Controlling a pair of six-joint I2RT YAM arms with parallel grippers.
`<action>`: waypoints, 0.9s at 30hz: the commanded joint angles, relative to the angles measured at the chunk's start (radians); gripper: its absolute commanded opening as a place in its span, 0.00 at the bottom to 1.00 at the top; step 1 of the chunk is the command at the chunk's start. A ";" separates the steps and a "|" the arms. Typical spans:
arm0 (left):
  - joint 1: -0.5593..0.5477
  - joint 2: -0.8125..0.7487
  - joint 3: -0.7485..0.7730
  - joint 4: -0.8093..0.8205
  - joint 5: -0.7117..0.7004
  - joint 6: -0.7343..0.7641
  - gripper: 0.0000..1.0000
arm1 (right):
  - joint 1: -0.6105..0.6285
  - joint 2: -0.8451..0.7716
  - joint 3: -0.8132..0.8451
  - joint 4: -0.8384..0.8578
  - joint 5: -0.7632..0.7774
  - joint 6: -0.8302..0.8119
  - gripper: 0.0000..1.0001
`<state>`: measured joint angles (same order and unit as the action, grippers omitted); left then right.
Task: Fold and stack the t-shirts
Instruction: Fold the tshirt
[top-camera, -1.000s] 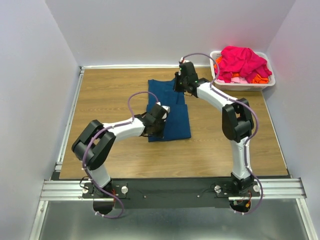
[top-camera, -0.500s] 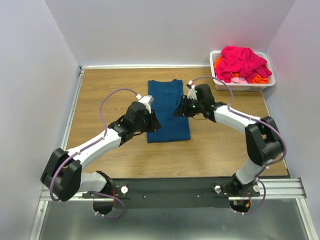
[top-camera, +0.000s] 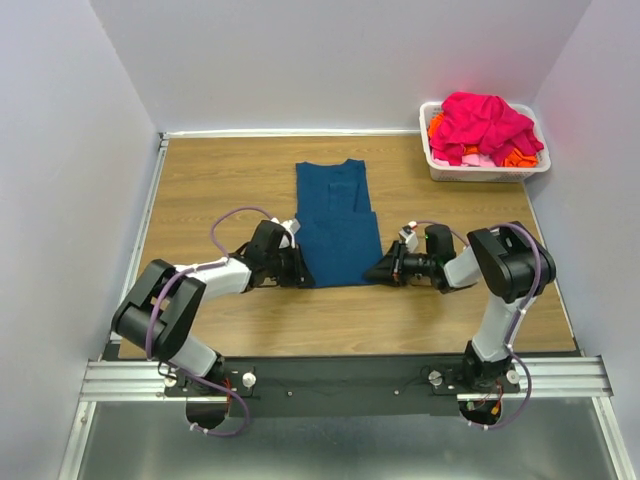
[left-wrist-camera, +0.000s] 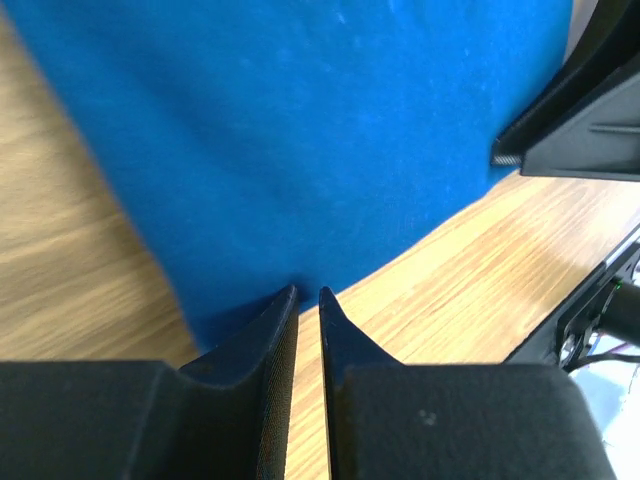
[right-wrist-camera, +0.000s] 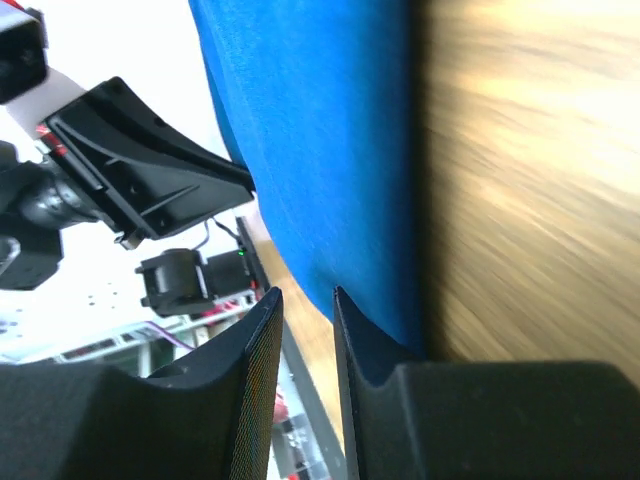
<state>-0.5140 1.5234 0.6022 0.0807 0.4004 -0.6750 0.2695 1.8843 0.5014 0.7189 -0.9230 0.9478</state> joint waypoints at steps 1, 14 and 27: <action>0.034 -0.048 -0.027 0.002 0.029 -0.002 0.22 | -0.047 0.023 -0.055 0.103 -0.042 0.043 0.34; 0.048 -0.298 0.060 -0.287 -0.202 0.090 0.40 | -0.010 -0.421 0.181 -0.772 0.343 -0.401 0.52; 0.020 -0.384 0.163 -0.518 -0.548 0.150 0.76 | 0.253 -0.443 0.304 -1.202 1.075 -0.408 0.64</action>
<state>-0.4763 1.1439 0.7624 -0.3645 -0.0502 -0.5426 0.4679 1.4002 0.7792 -0.3229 -0.0906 0.5411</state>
